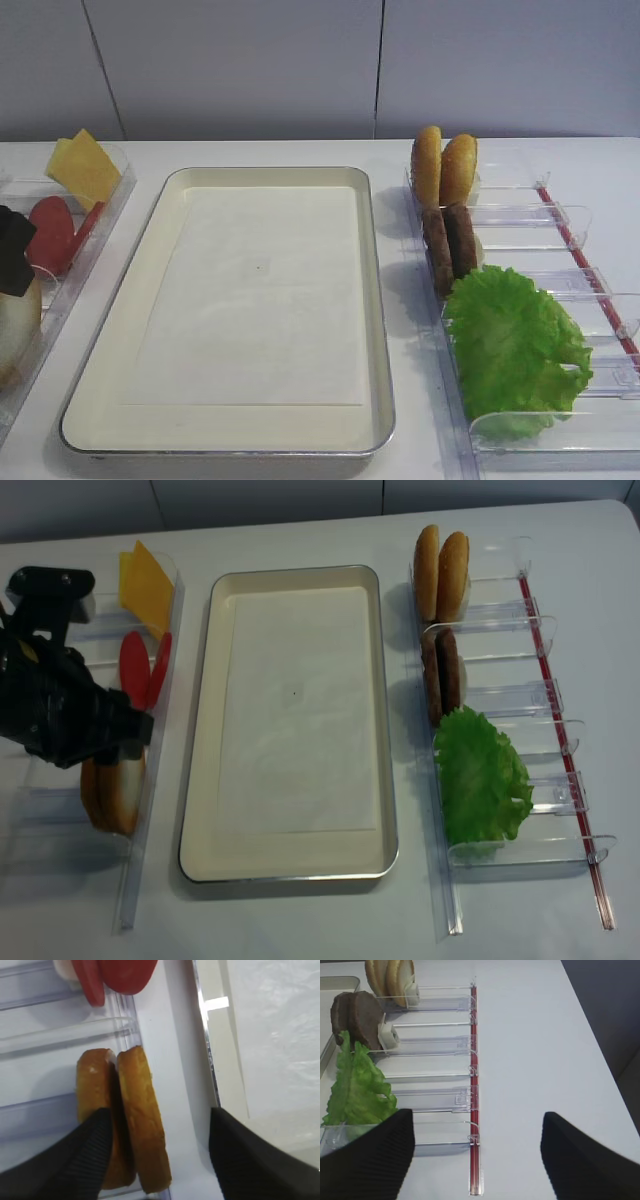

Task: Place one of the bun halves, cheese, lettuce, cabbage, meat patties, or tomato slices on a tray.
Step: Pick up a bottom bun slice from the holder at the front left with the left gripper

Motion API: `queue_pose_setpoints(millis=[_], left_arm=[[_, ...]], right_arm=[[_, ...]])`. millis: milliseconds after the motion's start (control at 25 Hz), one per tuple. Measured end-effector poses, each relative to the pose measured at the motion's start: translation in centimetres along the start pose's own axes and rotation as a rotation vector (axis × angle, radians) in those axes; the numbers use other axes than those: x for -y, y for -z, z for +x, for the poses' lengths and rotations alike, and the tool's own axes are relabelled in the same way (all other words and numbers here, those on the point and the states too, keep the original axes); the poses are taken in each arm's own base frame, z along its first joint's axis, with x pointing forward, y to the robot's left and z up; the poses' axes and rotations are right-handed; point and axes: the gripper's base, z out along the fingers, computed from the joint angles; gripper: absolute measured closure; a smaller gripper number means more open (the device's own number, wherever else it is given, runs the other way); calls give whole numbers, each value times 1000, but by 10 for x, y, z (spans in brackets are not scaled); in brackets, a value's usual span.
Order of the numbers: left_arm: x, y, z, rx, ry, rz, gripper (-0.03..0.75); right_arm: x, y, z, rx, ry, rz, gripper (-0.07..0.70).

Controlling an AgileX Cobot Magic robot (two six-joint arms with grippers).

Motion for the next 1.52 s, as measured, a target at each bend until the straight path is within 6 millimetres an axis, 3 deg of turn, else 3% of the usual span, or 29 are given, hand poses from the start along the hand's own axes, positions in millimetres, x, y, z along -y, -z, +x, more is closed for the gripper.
queue_pose_setpoints(millis=[640, 960, 1280, 1440, 1520], left_arm=[[3, -1, -2, 13, 22, 31, 293], [2, -18, -6, -53, 31, 44, 293], [1, -20, -6, -62, 2, 35, 298], [-1, -20, -6, -64, 22, 9, 372], [-3, -20, -6, -59, 51, -5, 465]], right_arm=[[0, 0, 0, 0, 0, 0, 70], [0, 0, 0, 0, 0, 0, 70], [0, 0, 0, 0, 0, 0, 70], [0, 0, 0, 0, 0, 0, 70], [0, 0, 0, 0, 0, 0, 69]])
